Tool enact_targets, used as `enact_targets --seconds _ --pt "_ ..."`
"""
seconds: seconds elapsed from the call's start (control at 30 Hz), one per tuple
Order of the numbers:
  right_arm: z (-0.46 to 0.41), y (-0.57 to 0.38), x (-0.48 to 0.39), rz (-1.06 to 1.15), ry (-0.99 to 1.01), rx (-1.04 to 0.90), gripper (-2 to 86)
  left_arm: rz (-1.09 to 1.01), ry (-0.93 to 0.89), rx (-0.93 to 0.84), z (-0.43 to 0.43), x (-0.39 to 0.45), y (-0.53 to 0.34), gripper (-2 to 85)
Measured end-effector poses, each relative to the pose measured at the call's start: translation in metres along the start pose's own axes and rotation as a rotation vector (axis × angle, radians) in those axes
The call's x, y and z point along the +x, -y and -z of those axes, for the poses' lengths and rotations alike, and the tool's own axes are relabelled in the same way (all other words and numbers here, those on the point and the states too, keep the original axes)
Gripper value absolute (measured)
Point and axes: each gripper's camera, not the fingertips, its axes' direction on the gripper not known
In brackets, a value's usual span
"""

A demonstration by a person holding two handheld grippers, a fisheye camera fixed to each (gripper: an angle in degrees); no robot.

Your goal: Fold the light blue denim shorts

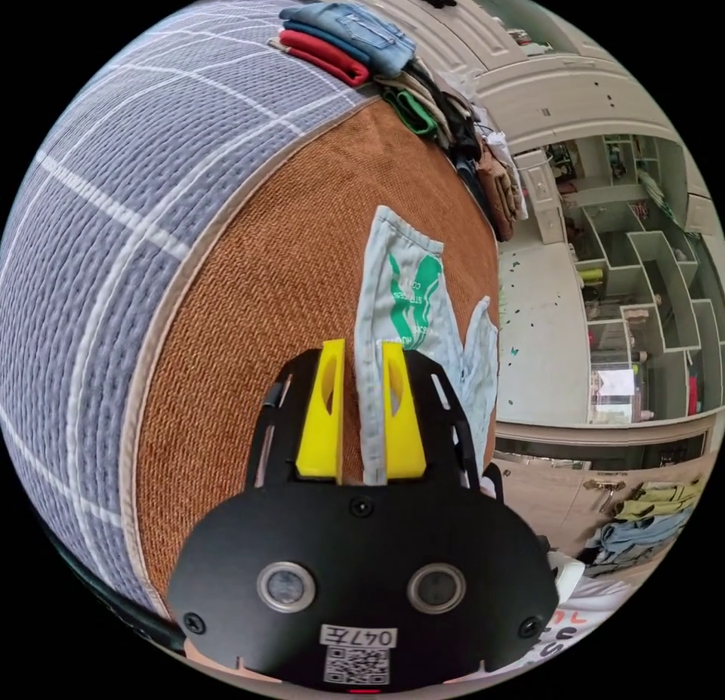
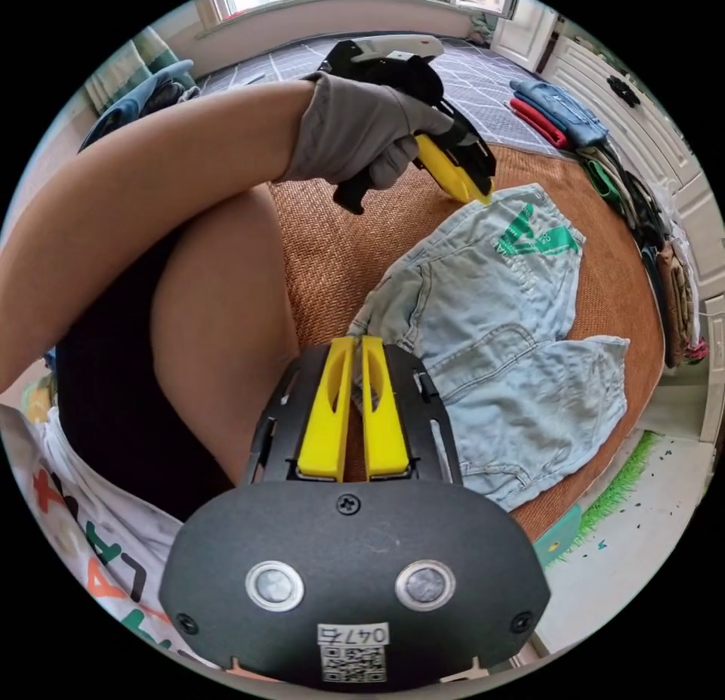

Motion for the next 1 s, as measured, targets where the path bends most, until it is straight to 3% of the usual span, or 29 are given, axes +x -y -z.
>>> enact_targets --seconds 0.23,0.37,0.47,0.73,0.9,1.0 --pt "0.022 -0.038 0.009 -0.065 0.081 0.133 -1.2 0.079 -0.126 -0.009 -0.011 -0.012 -0.012 5.3" --pt "0.033 -0.071 0.022 -0.131 0.160 0.216 -1.2 0.134 -0.304 0.024 -0.012 -0.018 -0.021 -0.2" --pt "0.036 -0.095 0.034 -0.201 0.217 0.272 -1.2 0.086 -0.309 0.066 0.000 0.001 -0.024 -0.8" --pt "0.052 -0.196 0.084 -0.449 0.237 0.451 -1.2 -0.421 -0.029 0.160 0.019 0.205 -0.017 -0.9" --pt "0.030 -0.267 0.115 -0.615 0.179 0.370 -1.2 -0.734 0.087 -0.048 -0.088 0.364 -0.012 0.0" --pt "-0.007 -0.291 0.133 -0.666 0.212 0.244 -1.2 -0.756 0.147 -0.217 -0.166 0.397 -0.018 3.8"
